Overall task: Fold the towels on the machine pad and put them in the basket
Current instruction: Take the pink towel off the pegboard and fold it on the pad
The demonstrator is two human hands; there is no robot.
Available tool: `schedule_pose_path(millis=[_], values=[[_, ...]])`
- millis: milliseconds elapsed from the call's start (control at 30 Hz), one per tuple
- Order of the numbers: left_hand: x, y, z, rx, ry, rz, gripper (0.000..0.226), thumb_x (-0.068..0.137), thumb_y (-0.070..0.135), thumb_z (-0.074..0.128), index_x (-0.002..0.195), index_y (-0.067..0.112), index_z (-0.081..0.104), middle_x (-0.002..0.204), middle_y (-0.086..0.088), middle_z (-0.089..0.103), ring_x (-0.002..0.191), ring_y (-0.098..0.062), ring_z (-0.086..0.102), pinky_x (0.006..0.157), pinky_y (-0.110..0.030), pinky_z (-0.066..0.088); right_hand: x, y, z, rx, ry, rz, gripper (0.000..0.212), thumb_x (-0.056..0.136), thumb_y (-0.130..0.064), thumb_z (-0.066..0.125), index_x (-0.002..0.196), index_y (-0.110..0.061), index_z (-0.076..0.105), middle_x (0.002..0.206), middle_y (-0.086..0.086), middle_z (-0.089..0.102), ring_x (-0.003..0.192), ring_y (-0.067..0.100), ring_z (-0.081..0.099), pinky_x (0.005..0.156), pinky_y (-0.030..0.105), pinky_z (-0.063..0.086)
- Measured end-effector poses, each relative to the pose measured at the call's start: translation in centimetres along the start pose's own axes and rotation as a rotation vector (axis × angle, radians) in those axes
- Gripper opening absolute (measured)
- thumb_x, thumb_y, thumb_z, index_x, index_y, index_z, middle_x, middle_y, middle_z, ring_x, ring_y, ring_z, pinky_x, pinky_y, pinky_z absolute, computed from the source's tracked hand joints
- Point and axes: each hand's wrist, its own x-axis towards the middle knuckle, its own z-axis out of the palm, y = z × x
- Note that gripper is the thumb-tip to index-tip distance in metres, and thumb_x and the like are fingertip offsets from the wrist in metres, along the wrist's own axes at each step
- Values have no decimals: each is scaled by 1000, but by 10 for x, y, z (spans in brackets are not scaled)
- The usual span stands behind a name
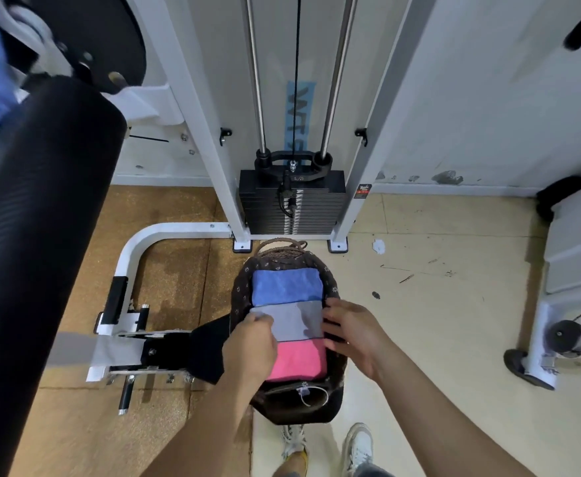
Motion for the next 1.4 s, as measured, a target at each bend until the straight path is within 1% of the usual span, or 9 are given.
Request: schedule_pose_path(millis=[67,267,400,533,633,867,967,1134,1400], values=[[-8,4,-18,-7,28,-2,20,97,23,46,97,21,65,92,3,65,84,-16,64,62,-25,42,-19,-10,-15,-35,-4,-61,26,94,-9,52,119,-13,59,102,9,67,89,21,66,70,27,52],[-30,43,-72,-202,107,63,19,95,20,50,96,22,69,86,8,71,73,-10,60,69,-28,50,-70,-46,-75,-162,24,-278,19,92,-8,55,106,-11,67,100,9,73,82,18,65,74,28,47],[-42,93,-105,-313,188,152,27,92,11,54,101,29,72,92,24,66,88,-1,63,77,-12,44,-97,-78,-122,-256,55,-456,18,92,-6,54,98,-15,69,92,7,73,75,14,66,69,25,46],[-45,165,-138,-375,337,254,37,90,8,55,85,43,65,89,27,62,81,13,55,74,2,34,-118,-121,-176,-341,92,-653,20,91,-6,55,92,-20,69,83,1,73,72,11,67,63,18,44],[-48,231,-167,-334,359,397,32,94,15,51,90,45,63,89,26,58,81,5,55,71,-4,37,-139,-160,-220,-400,114,-799,20,90,-7,58,90,-22,70,77,-4,73,70,4,68,64,9,44],[-34,369,-229,-273,541,683,31,91,9,53,97,34,71,89,27,59,90,10,55,78,-5,39,-183,-263,-304,-398,220,-1132,23,89,-10,62,86,-32,68,82,-5,72,77,7,68,67,19,51],[-19,423,-264,-271,599,762,27,93,9,53,102,27,71,94,21,62,87,10,54,78,-1,36,-199,-307,-330,-394,257,-1230,27,89,-11,60,84,-36,65,88,-2,72,84,16,69,81,32,55],[32,502,-321,-251,719,844,26,89,9,54,98,24,73,90,13,65,80,-3,56,76,-19,42,-203,-384,-363,-422,361,-1347,28,90,-14,56,87,-41,62,92,-6,70,86,14,68,82,35,53],[149,619,-416,-182,841,975,27,91,14,49,109,20,69,100,6,65,94,-13,58,81,-27,45,-162,-538,-393,-503,504,-1439,29,90,-18,55,115,-30,64,98,-14,67,96,6,64,83,27,51]])
